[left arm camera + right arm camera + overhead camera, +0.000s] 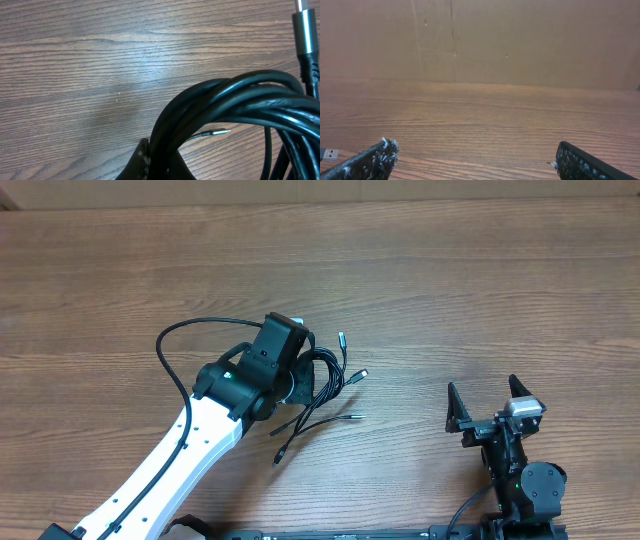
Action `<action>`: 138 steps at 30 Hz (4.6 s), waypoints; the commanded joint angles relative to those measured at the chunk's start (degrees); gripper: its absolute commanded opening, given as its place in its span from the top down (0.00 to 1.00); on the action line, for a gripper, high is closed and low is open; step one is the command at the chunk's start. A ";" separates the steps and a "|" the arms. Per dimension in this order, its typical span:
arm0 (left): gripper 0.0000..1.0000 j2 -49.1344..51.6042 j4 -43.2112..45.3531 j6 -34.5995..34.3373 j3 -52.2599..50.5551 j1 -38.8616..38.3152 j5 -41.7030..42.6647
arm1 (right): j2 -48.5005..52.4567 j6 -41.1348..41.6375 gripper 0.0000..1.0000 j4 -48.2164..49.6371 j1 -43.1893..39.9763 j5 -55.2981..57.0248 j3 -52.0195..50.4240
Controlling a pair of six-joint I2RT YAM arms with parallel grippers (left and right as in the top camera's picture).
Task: Untangle cables
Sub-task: 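Lift the cable coil with the left gripper and hold it up, then move the right gripper toward the held coil and grasp a cable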
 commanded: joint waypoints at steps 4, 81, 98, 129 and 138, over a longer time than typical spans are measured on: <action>0.96 -1.25 -0.02 -0.42 1.18 0.00 0.74 | -0.55 0.35 0.00 0.33 -0.33 0.33 -0.59; 0.96 -1.25 13.70 37.42 1.18 -3.72 28.65 | -0.55 28.39 0.00 9.25 -0.33 -26.84 3.63; 0.96 -1.20 13.81 45.20 1.18 -3.78 23.39 | 17.88 20.92 0.00 -16.61 -0.33 -31.89 30.32; 0.96 -0.74 29.73 47.84 1.18 -6.78 30.97 | 33.75 7.63 0.00 -36.85 -0.33 -32.50 43.58; 0.96 -0.76 32.20 46.69 1.18 -6.78 33.77 | 33.75 7.82 0.00 -38.38 -0.31 -29.27 43.58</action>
